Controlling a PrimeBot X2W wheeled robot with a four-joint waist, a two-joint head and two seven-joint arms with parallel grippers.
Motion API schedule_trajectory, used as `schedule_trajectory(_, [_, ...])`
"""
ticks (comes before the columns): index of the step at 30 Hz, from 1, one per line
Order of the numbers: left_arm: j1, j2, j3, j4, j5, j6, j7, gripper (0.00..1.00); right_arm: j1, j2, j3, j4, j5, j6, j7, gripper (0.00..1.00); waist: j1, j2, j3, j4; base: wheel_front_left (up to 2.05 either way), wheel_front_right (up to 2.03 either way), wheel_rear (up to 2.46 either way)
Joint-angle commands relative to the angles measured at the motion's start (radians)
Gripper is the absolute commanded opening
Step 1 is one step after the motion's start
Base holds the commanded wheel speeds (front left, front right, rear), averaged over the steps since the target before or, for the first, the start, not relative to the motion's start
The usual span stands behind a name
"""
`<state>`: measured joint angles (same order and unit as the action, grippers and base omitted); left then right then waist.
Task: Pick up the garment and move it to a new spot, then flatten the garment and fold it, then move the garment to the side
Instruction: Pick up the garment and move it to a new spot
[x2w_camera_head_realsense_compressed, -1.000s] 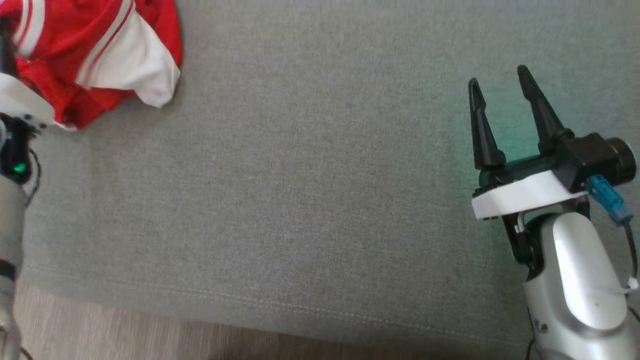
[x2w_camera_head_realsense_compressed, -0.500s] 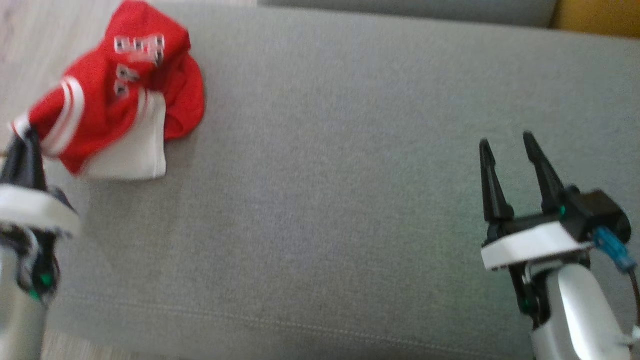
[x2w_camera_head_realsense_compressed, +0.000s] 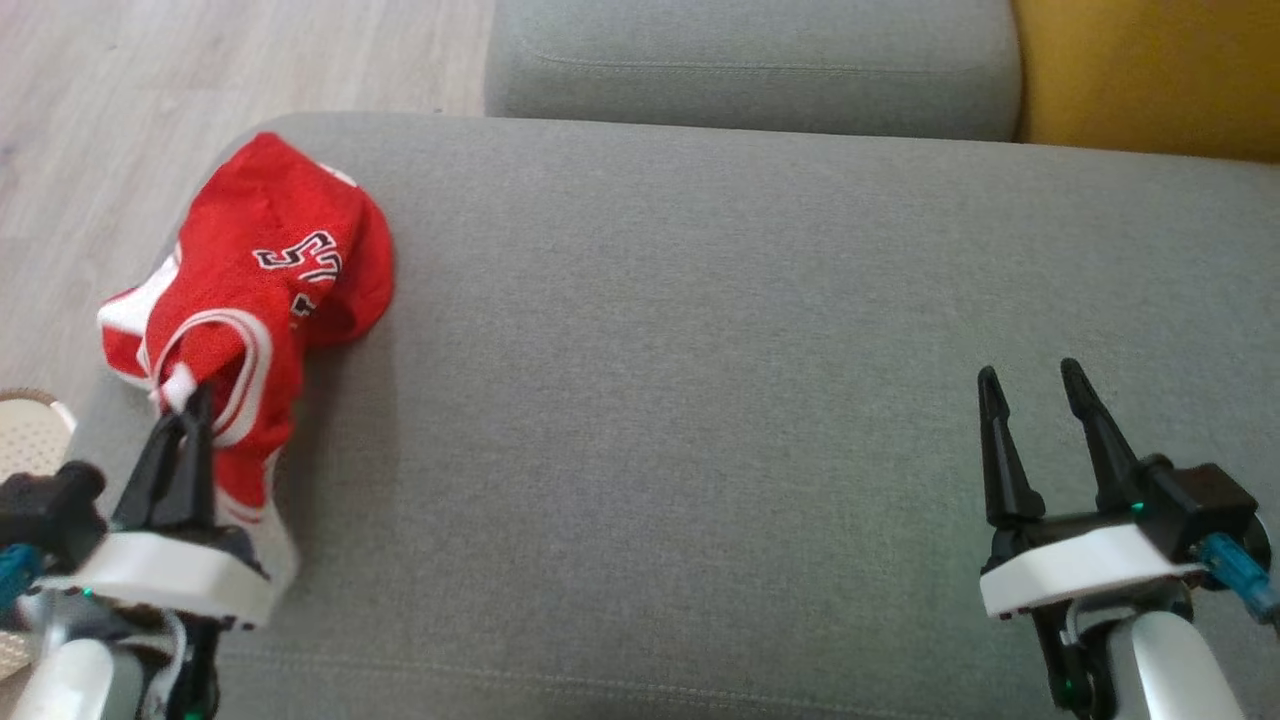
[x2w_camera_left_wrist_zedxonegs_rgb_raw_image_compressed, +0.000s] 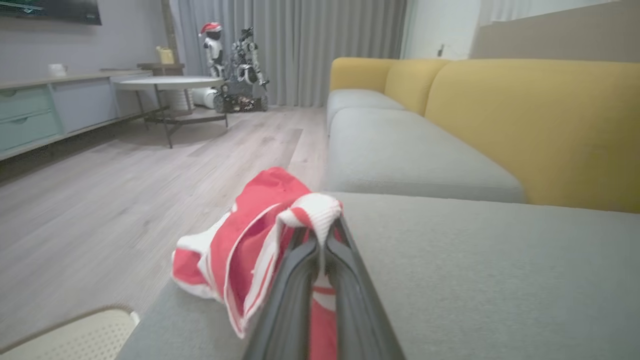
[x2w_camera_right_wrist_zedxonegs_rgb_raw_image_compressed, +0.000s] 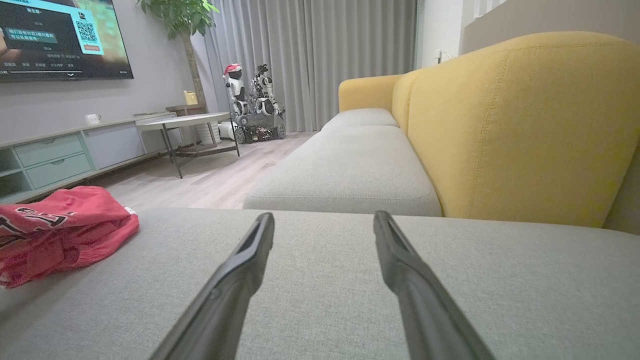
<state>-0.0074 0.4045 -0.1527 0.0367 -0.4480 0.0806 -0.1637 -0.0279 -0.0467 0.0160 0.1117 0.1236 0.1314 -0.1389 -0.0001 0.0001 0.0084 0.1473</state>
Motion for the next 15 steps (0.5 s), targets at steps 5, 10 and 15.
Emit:
schedule_trajectory(5, [-0.093, 0.001, -0.034, -0.133, 0.029, -0.011, 0.03, 0.0, -0.028, -0.004, 0.025, -0.061, 0.018, -0.001, 0.011, 1.0, 0.0001, -0.0001, 0.03, -0.056, 0.0, 0.0, 0.0])
schedule_trajectory(10, [-0.193, -0.04, -0.118, -0.131, 0.044, -0.054, 0.044, 0.0, -0.058, -0.004, 0.045, -0.088, 0.021, -0.001, 0.013, 1.0, 0.0001, -0.0001, 0.088, -0.141, 0.0, 0.0, 0.0])
schedule_trajectory(15, [-0.299, -0.103, -0.194, -0.096, 0.048, -0.092, 0.057, 0.0, -0.088, -0.004, 0.068, -0.109, 0.039, -0.001, 0.005, 1.0, 0.0001, -0.0001, 0.158, -0.24, 0.0, 0.0, 0.0])
